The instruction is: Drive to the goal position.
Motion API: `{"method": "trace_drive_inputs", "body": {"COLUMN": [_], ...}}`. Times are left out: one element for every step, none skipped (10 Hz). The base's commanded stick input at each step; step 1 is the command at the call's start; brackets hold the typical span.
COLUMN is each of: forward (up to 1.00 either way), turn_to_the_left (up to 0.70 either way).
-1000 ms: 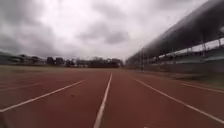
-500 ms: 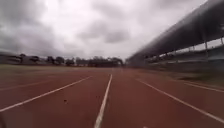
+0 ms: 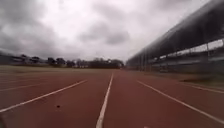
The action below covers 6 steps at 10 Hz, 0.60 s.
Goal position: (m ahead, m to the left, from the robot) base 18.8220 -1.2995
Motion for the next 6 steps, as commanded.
{"method": "trace_drive_inputs", "body": {"forward": [0.70,0.70,0.70,0.70,0.70,0.70], "turn_to_the_left": [0.00,0.00,0.00,0.00,0.00,0.00]}}
